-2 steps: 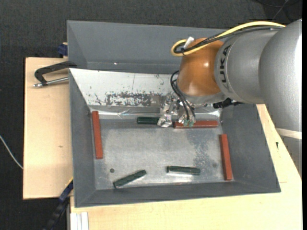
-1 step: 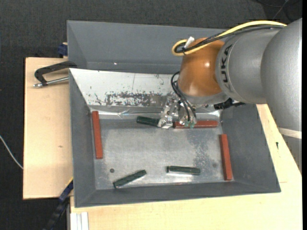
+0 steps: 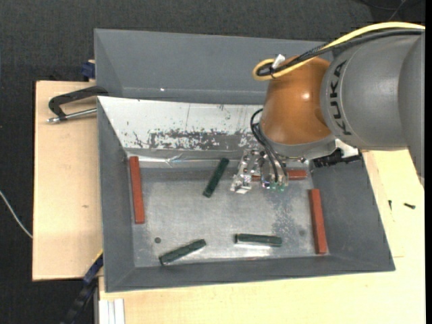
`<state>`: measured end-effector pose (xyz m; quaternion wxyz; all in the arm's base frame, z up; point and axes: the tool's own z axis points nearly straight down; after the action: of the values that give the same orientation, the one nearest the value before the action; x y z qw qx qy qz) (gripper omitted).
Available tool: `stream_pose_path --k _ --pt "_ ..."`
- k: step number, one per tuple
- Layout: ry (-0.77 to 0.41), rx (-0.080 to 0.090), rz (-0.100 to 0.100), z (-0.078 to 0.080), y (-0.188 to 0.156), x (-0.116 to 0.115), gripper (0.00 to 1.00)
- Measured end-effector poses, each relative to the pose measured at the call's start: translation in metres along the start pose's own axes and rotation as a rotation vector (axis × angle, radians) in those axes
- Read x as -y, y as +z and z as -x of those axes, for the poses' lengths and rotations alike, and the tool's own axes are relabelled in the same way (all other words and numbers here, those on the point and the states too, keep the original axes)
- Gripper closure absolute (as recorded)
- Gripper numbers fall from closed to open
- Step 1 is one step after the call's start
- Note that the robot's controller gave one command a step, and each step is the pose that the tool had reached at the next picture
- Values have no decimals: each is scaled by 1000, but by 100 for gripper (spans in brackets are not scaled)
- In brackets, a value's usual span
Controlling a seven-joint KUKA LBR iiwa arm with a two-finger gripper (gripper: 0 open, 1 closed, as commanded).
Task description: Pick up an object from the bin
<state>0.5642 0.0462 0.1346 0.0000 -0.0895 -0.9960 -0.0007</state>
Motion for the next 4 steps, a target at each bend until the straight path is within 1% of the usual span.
stream_pose_path --k 1,2,3,4 --pt "-160 6 0 4 -32 5 100" --pt "-132 -4 0 -67 7 -40 0" --pt "-131 0 0 -65 6 -38 0" --pt "-247 6 0 -70 22 -47 0"
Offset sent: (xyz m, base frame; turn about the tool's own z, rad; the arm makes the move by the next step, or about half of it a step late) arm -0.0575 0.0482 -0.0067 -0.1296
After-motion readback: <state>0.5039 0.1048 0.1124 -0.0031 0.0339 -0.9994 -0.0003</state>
